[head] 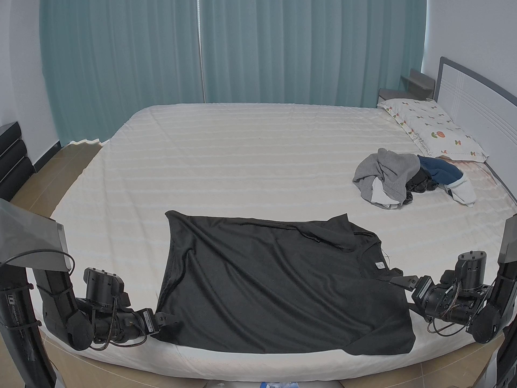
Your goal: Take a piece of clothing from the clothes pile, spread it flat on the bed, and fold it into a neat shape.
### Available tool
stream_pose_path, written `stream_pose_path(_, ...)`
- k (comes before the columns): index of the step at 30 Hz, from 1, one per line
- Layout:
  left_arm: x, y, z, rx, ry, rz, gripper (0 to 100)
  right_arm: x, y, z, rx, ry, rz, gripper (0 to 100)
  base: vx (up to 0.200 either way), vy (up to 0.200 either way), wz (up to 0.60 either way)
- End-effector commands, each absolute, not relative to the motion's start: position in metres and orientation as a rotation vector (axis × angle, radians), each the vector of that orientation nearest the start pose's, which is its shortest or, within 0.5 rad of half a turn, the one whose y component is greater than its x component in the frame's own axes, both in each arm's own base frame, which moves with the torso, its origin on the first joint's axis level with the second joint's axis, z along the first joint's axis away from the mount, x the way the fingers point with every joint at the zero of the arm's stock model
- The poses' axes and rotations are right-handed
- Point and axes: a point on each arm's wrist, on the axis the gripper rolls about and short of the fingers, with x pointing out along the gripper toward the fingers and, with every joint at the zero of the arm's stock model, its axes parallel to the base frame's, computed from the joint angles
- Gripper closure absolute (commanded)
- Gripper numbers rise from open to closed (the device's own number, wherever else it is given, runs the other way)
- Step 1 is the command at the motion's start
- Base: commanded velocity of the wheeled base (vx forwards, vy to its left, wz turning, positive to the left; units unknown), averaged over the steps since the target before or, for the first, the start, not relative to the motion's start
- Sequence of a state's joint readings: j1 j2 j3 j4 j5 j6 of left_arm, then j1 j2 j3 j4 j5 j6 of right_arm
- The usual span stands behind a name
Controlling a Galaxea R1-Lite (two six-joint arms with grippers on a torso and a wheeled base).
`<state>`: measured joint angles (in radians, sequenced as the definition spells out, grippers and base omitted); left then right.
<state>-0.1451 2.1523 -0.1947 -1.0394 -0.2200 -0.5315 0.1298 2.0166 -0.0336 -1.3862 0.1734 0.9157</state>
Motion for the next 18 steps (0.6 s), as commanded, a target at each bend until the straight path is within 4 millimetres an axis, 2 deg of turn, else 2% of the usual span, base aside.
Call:
stream_pose_path(1,0.227,-0.039,-0.031,-0.506,1.009,-0.061,0,0.211,0.032,0.023,0.894,0.691,0.002,0,0.0,0.0,0.0)
stream_pose_path(2,0.227,-0.039,-0.031,-0.5,1.001,-0.05,100,0.211,0.032,0.023,0.894,0.69,0.0,0,0.0,0.0,0.0)
stream_pose_path(10,0.211,-0.034,-0.029,-0.436,0.943,0.032,100,0.211,0.032,0.023,0.894,0.69,0.0,0,0.0,0.0,0.0)
stream_pose_path(18,0.191,-0.032,-0.03,-0.306,0.984,0.063,100,0.21,0.031,0.023,0.892,0.69,-0.001,0,0.0,0.0,0.0)
